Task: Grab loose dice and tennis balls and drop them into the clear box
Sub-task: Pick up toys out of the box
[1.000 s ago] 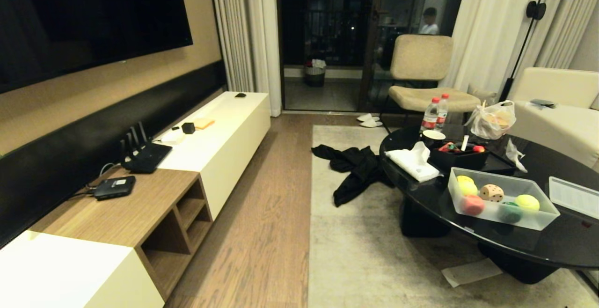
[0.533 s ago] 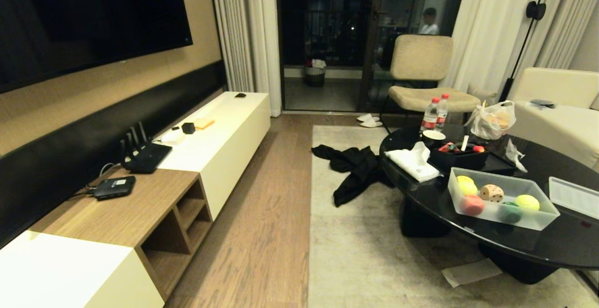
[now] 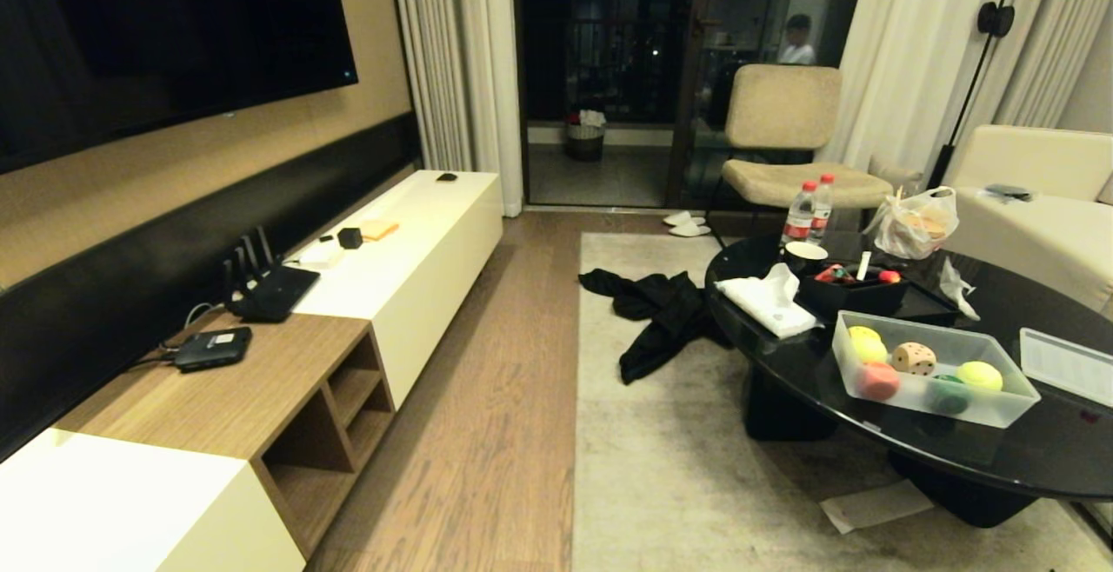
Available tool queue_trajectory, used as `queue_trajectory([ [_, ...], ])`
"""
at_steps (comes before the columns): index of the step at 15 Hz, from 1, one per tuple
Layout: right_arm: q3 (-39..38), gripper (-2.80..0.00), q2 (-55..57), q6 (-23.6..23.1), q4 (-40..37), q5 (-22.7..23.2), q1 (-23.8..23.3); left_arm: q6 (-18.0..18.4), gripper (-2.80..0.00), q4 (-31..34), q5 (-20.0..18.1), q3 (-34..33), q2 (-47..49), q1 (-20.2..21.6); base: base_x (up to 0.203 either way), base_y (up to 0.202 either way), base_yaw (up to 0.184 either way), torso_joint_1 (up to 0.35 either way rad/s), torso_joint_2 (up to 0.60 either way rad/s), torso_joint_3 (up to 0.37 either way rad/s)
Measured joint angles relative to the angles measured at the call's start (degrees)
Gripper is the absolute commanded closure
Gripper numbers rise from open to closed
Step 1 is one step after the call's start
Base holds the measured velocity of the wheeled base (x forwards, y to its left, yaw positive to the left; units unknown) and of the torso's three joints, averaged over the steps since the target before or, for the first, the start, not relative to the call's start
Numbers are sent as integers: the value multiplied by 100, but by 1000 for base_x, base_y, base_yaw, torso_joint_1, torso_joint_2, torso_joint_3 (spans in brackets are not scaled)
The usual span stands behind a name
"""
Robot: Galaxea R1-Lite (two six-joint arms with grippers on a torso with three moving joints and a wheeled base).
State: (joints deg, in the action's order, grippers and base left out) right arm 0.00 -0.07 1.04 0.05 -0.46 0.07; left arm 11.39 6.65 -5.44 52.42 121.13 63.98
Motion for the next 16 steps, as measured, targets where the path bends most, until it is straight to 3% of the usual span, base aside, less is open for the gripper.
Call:
queue_trajectory([
  [2,0,0,0,-1,6,0,2,-312,-280,159,38,1,-67,60,0,0,0,0,0,0],
  [4,0,0,0,-1,2,2,0,-382,-280,151,43,25,-53,209,0,0,0,0,0,0],
  [9,0,0,0,-1,2,1,0,-417,-280,169,7,-25,86,576,0,0,0,0,0,0],
  [16,0,0,0,-1,2,-2,0,-387,-280,141,-22,-452,155,631,0,0,0,0,0,0],
])
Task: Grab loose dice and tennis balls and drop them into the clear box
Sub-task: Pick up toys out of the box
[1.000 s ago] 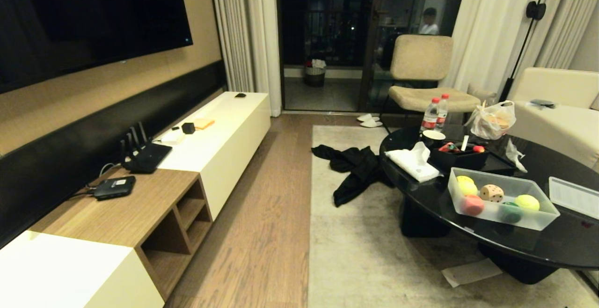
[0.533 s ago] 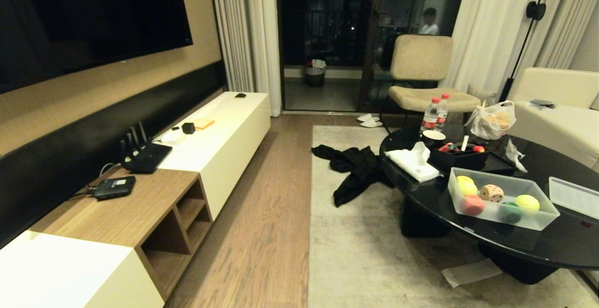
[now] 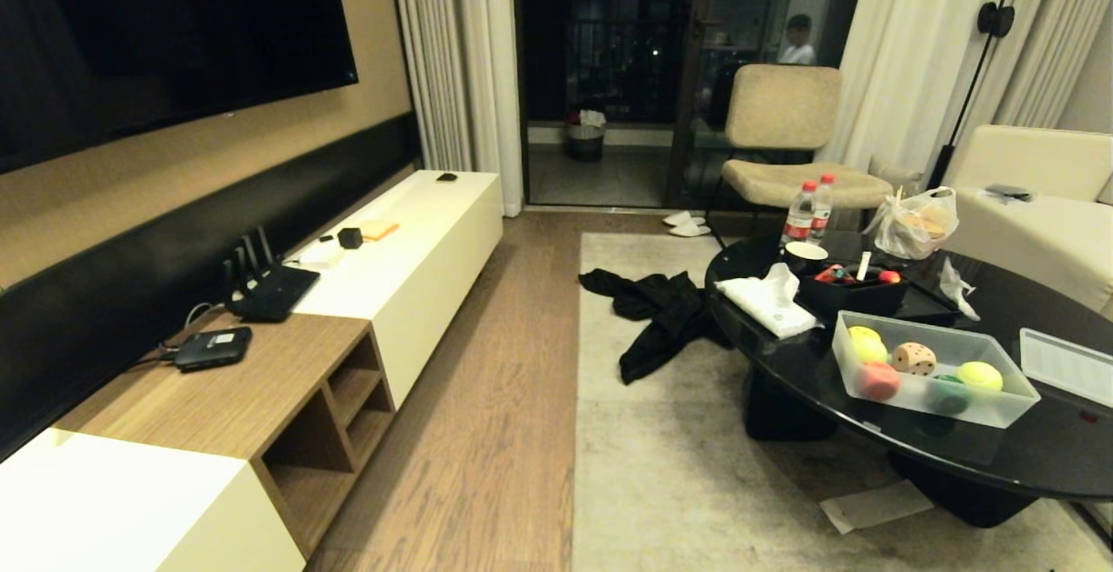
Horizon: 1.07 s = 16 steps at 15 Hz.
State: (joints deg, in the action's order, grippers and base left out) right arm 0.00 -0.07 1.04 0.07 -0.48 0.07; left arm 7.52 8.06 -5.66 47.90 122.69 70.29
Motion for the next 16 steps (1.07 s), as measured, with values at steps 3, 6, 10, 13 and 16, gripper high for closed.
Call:
queue_trajectory([
  [3,0,0,0,1,-5,7,0,2,-280,1,2,-18,68,-1,0,0,0,0,0,0],
  [6,0,0,0,1,0,4,0,-1,-280,-5,4,-47,182,-1,0,0,0,0,0,0],
  [10,0,0,0,1,0,4,0,2,-280,1,-1,-52,239,0,0,0,0,0,0,0],
  [13,0,0,0,1,0,4,0,0,-280,15,-1,-79,254,0,0,0,0,0,0,0],
  [16,0,0,0,0,-2,4,0,-2,-280,12,-8,-107,236,0,0,0,0,0,0,0],
])
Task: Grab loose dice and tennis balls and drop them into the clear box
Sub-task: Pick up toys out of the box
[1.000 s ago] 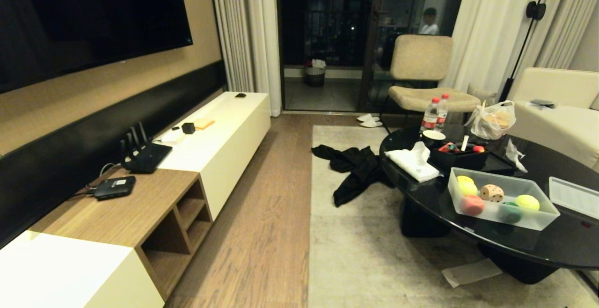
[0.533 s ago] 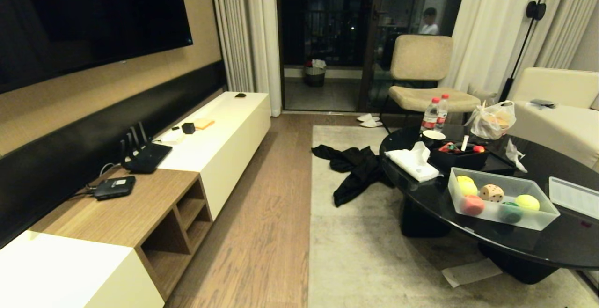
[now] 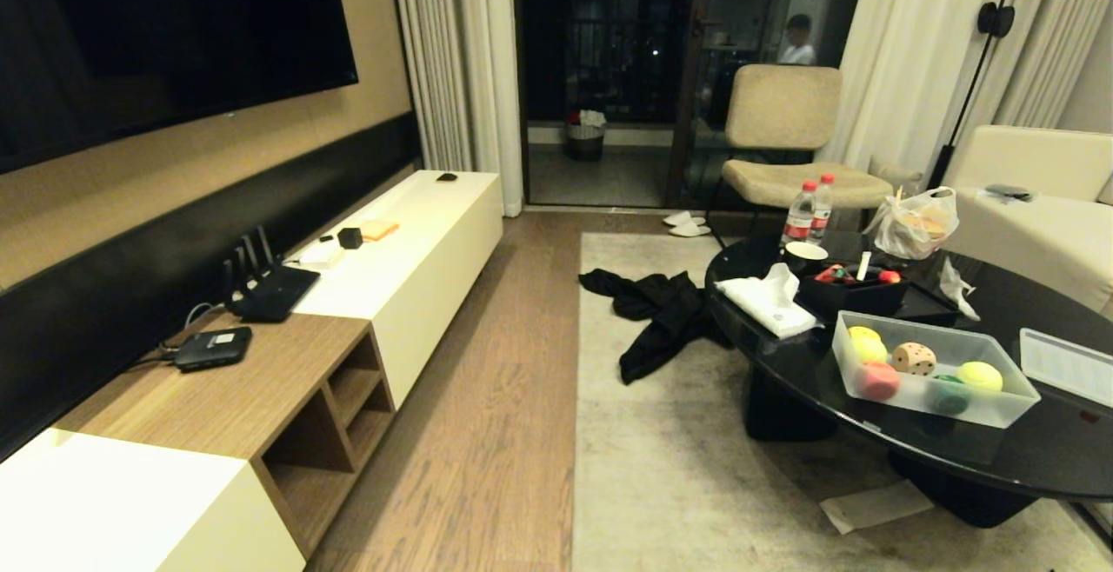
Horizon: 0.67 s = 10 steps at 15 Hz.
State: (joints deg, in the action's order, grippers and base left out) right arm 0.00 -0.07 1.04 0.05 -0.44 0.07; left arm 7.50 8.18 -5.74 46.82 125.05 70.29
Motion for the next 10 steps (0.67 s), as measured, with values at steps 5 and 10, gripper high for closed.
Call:
queue_trajectory([
  [5,0,0,0,1,0,0,0,-110,-280,9,-9,-41,-68,-1,0,0,0,0,0,0],
  [10,0,0,0,0,3,0,0,-262,-280,13,5,-46,-278,-1,0,0,0,0,0,0],
])
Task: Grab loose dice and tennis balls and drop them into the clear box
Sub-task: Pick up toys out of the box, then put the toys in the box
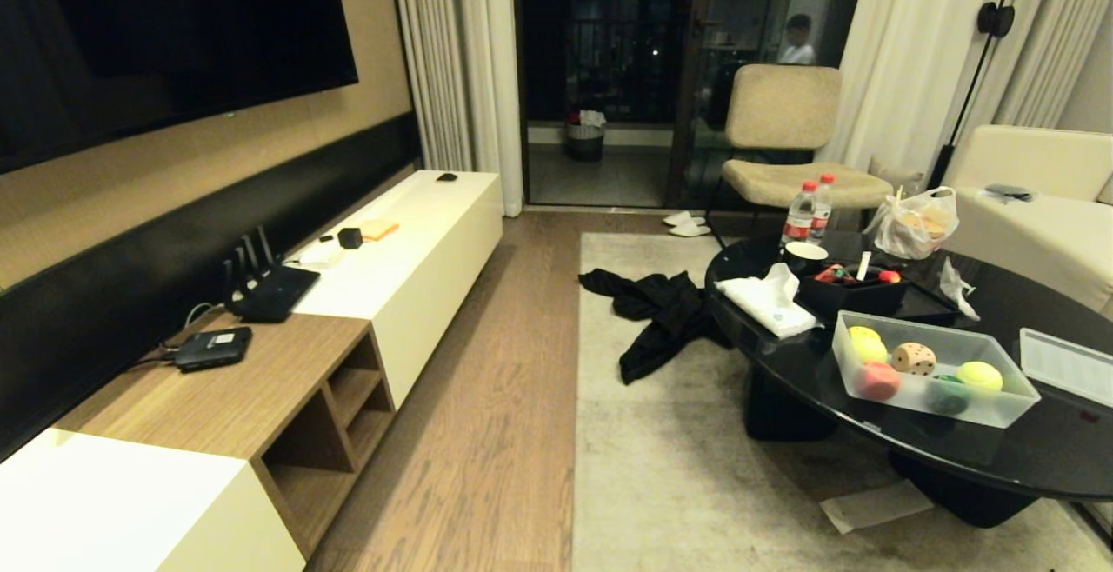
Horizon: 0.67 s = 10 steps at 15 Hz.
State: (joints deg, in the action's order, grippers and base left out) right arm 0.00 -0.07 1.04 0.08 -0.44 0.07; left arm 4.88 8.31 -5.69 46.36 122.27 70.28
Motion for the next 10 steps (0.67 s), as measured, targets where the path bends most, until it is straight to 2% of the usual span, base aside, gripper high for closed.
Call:
queue_trajectory([
  [10,0,0,0,0,-3,0,0,-55,-280,15,5,-48,50,246,0,0,0,0,0,0],
])
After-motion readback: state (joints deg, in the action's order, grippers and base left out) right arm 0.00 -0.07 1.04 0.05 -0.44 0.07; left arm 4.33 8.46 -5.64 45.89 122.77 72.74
